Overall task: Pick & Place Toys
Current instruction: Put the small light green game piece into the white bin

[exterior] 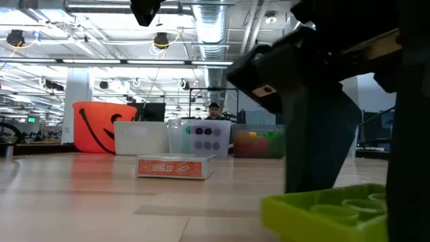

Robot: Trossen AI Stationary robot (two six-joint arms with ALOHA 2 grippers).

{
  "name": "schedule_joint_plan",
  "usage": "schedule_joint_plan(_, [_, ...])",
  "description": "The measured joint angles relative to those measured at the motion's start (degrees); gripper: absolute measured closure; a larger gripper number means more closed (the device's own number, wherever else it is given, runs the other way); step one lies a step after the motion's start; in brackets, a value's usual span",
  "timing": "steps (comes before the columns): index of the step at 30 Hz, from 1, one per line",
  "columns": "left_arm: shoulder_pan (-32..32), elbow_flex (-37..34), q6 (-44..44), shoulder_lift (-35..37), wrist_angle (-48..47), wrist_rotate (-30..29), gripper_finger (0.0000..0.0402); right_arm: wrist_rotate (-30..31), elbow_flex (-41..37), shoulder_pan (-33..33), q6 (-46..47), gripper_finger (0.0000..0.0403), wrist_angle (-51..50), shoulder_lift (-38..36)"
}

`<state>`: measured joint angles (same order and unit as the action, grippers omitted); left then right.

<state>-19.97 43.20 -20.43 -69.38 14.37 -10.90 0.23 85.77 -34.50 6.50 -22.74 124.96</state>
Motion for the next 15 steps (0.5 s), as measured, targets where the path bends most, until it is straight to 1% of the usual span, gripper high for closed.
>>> schedule_joint_plan(3, [0.19,0.00,0.94,0.00,0.00,-0.09,0.0128,0.05,-0.26,0.89,2.14,0.0285,-3.62,-1.56])
schedule_joint_plan(6, [0.71,0.00,2.39,0.00,0.07,-2.48,0.0128,1.52,-0.35,2.15,1.67,0.0285,-7.94,-4.55])
schedule_joint_plan(12, [3.30,0.00,6.27,0.00,0.07,-12.35,0.0128,11.85,-0.26,4.78,-1.87,0.0285,-19.14,-13.57])
schedule_joint_plan(15, [5.49,0.00,6.62,0.00,0.00,-16.74,0.0128,17.64,-0.24,6.44,-3.28,0.0285,-23.24,-18.93])
